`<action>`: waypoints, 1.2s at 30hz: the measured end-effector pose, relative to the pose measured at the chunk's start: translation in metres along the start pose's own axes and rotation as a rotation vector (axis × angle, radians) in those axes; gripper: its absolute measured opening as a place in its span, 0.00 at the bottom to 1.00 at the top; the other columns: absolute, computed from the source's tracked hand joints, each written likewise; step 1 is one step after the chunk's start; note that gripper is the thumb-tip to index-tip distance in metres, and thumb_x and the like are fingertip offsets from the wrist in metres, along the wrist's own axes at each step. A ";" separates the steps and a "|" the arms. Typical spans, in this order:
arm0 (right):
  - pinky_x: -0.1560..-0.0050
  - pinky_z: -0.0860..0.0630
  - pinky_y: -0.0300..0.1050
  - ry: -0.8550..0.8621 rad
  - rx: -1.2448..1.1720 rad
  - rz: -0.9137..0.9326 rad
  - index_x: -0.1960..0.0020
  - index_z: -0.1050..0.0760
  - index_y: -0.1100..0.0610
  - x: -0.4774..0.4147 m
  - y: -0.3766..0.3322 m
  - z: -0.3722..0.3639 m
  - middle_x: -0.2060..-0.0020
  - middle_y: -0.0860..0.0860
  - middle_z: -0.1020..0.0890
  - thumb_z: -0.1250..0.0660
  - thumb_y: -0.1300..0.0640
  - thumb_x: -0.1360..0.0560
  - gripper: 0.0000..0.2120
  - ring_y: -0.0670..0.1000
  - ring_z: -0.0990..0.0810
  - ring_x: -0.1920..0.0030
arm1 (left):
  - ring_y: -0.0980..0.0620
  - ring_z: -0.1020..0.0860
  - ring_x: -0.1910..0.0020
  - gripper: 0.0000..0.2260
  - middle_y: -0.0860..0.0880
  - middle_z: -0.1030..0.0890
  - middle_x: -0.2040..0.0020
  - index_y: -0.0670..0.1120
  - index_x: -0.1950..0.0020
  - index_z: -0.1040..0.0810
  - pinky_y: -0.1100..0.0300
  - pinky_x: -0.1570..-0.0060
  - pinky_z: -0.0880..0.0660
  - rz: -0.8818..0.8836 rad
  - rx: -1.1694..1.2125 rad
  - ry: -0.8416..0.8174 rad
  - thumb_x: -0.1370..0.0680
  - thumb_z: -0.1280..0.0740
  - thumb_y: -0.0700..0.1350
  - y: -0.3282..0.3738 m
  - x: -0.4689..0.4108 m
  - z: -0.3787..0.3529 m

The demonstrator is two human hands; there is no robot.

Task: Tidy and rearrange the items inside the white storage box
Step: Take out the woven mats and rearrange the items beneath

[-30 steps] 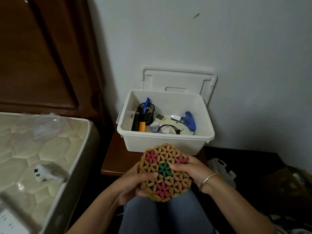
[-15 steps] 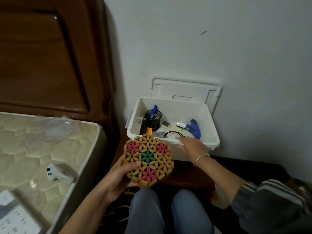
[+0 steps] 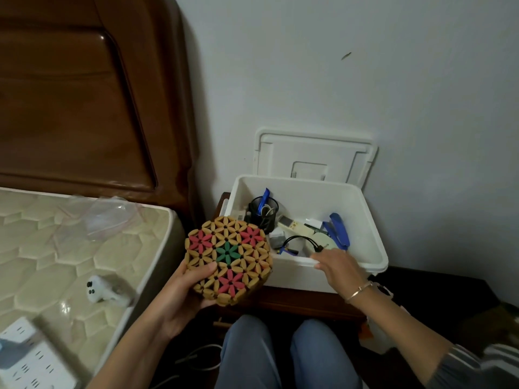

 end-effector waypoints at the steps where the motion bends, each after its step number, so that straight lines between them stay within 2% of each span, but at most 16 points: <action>1: 0.58 0.42 0.36 -0.020 0.000 0.010 0.42 0.24 0.56 0.009 -0.004 0.001 0.49 0.52 0.21 0.44 0.58 0.19 0.12 0.52 0.25 0.47 | 0.40 0.20 0.42 0.34 0.42 0.19 0.39 0.51 0.32 0.30 0.48 0.53 0.19 -0.002 -0.001 0.001 0.36 0.22 0.44 0.000 -0.003 -0.002; 3: 0.59 0.41 0.35 0.029 -0.007 0.036 0.43 0.22 0.57 0.028 -0.014 0.011 0.51 0.52 0.19 0.40 0.59 0.20 0.10 0.52 0.24 0.50 | 0.40 0.19 0.43 0.33 0.42 0.18 0.40 0.51 0.33 0.30 0.48 0.54 0.19 0.000 0.001 0.010 0.36 0.24 0.44 0.000 -0.010 -0.007; 5: 0.65 0.35 0.36 0.115 -0.065 0.066 0.51 0.17 0.59 0.044 -0.024 0.025 0.61 0.52 0.17 0.29 0.65 0.30 0.08 0.53 0.20 0.62 | 0.40 0.19 0.44 0.33 0.42 0.18 0.41 0.51 0.33 0.30 0.48 0.55 0.19 0.004 0.003 0.018 0.37 0.24 0.44 -0.001 -0.018 -0.012; 7: 0.71 0.30 0.37 0.178 -0.121 0.080 0.59 0.16 0.58 0.058 -0.031 0.028 0.68 0.50 0.17 0.25 0.67 0.39 0.10 0.52 0.20 0.70 | 0.40 0.19 0.43 0.34 0.42 0.19 0.40 0.52 0.32 0.30 0.48 0.54 0.19 0.008 0.006 0.016 0.37 0.24 0.44 -0.004 -0.027 -0.018; 8: 0.72 0.28 0.36 0.165 -0.130 0.096 0.59 0.16 0.57 0.063 -0.033 0.024 0.68 0.50 0.17 0.25 0.67 0.40 0.10 0.51 0.20 0.70 | 0.40 0.19 0.43 0.34 0.42 0.19 0.40 0.52 0.32 0.30 0.48 0.54 0.19 0.012 0.006 0.015 0.36 0.24 0.44 -0.006 -0.031 -0.021; 12: 0.64 0.24 0.39 0.059 -0.179 0.095 0.53 0.17 0.57 0.073 -0.033 0.005 0.60 0.50 0.16 0.26 0.66 0.34 0.11 0.52 0.19 0.61 | 0.40 0.19 0.43 0.33 0.42 0.20 0.38 0.54 0.32 0.30 0.51 0.58 0.19 0.033 0.009 0.000 0.35 0.24 0.44 -0.013 -0.045 -0.032; 16: 0.71 0.29 0.32 0.101 -0.133 0.120 0.62 0.18 0.50 0.075 -0.035 0.011 0.69 0.41 0.20 0.17 0.59 0.46 0.16 0.43 0.21 0.68 | 0.41 0.20 0.42 0.31 0.43 0.19 0.39 0.53 0.33 0.29 0.50 0.55 0.19 0.028 0.004 -0.015 0.35 0.25 0.44 -0.018 -0.061 -0.049; 17: 0.71 0.28 0.32 0.100 -0.110 0.136 0.61 0.18 0.50 0.074 -0.034 0.012 0.68 0.42 0.19 0.18 0.58 0.44 0.14 0.44 0.21 0.67 | 0.42 0.19 0.42 0.30 0.43 0.19 0.39 0.52 0.34 0.28 0.50 0.55 0.19 0.022 0.000 -0.013 0.34 0.25 0.44 -0.019 -0.065 -0.053; 19: 0.64 0.25 0.36 0.037 -0.155 0.144 0.54 0.17 0.53 0.072 -0.031 0.009 0.62 0.47 0.18 0.26 0.56 0.33 0.08 0.49 0.19 0.60 | 0.43 0.19 0.42 0.29 0.44 0.19 0.39 0.53 0.33 0.29 0.51 0.55 0.19 0.002 -0.018 -0.003 0.32 0.26 0.44 -0.019 -0.073 -0.059; 21: 0.52 0.27 0.39 -0.032 -0.247 0.111 0.43 0.20 0.53 0.071 -0.022 0.001 0.52 0.50 0.19 0.35 0.54 0.24 0.11 0.49 0.23 0.49 | 0.43 0.19 0.42 0.29 0.44 0.19 0.39 0.52 0.31 0.30 0.51 0.53 0.19 -0.020 -0.035 0.001 0.31 0.26 0.44 -0.018 -0.079 -0.062; 23: 0.47 0.29 0.38 -0.111 -0.431 0.063 0.41 0.21 0.52 0.070 -0.011 -0.002 0.49 0.48 0.20 0.37 0.50 0.22 0.13 0.45 0.25 0.47 | 0.43 0.20 0.40 0.30 0.44 0.20 0.37 0.52 0.30 0.32 0.50 0.50 0.20 -0.040 -0.057 0.012 0.30 0.28 0.45 -0.018 -0.084 -0.060; 25: 0.48 0.26 0.38 -0.090 -0.633 -0.036 0.45 0.19 0.52 0.065 0.010 0.006 0.52 0.47 0.18 0.34 0.48 0.24 0.12 0.41 0.22 0.51 | 0.43 0.21 0.39 0.29 0.44 0.21 0.36 0.52 0.29 0.32 0.47 0.46 0.22 -0.066 -0.073 0.037 0.28 0.29 0.45 -0.017 -0.088 -0.054; 28: 0.48 0.24 0.41 0.019 -0.625 -0.258 0.46 0.20 0.51 0.048 0.066 0.013 0.51 0.43 0.18 0.30 0.48 0.27 0.12 0.41 0.21 0.52 | 0.42 0.23 0.37 0.30 0.45 0.22 0.35 0.52 0.27 0.34 0.46 0.42 0.26 -0.097 -0.093 0.047 0.29 0.31 0.45 -0.014 -0.091 -0.045; 30: 0.44 0.25 0.42 -0.081 -0.501 -0.337 0.40 0.23 0.52 0.030 0.088 0.001 0.44 0.46 0.21 0.30 0.47 0.28 0.18 0.45 0.22 0.47 | 0.43 0.23 0.36 0.31 0.46 0.23 0.34 0.54 0.27 0.34 0.48 0.43 0.25 -0.115 -0.098 0.054 0.29 0.31 0.46 -0.012 -0.092 -0.040; 33: 0.39 0.30 0.43 -0.392 -0.281 -0.330 0.30 0.33 0.53 0.000 0.090 -0.039 0.33 0.51 0.30 0.31 0.43 0.28 0.30 0.52 0.27 0.36 | 0.44 0.23 0.37 0.31 0.46 0.23 0.34 0.55 0.27 0.34 0.50 0.45 0.23 -0.129 -0.068 0.061 0.29 0.31 0.46 -0.011 -0.093 -0.036; 36: 0.38 0.30 0.46 -0.591 -0.099 -0.314 0.27 0.40 0.54 -0.021 0.088 -0.071 0.31 0.54 0.34 0.30 0.42 0.29 0.37 0.55 0.30 0.34 | 0.43 0.24 0.36 0.30 0.45 0.23 0.34 0.55 0.27 0.34 0.48 0.44 0.24 -0.130 -0.051 0.064 0.29 0.32 0.45 -0.011 -0.096 -0.035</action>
Point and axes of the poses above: each hand's wrist, its own x-axis away from the middle knuckle, its own z-axis out of the back of the hand, y = z × x, the point moved 8 cm from there along -x, towards the middle knuckle
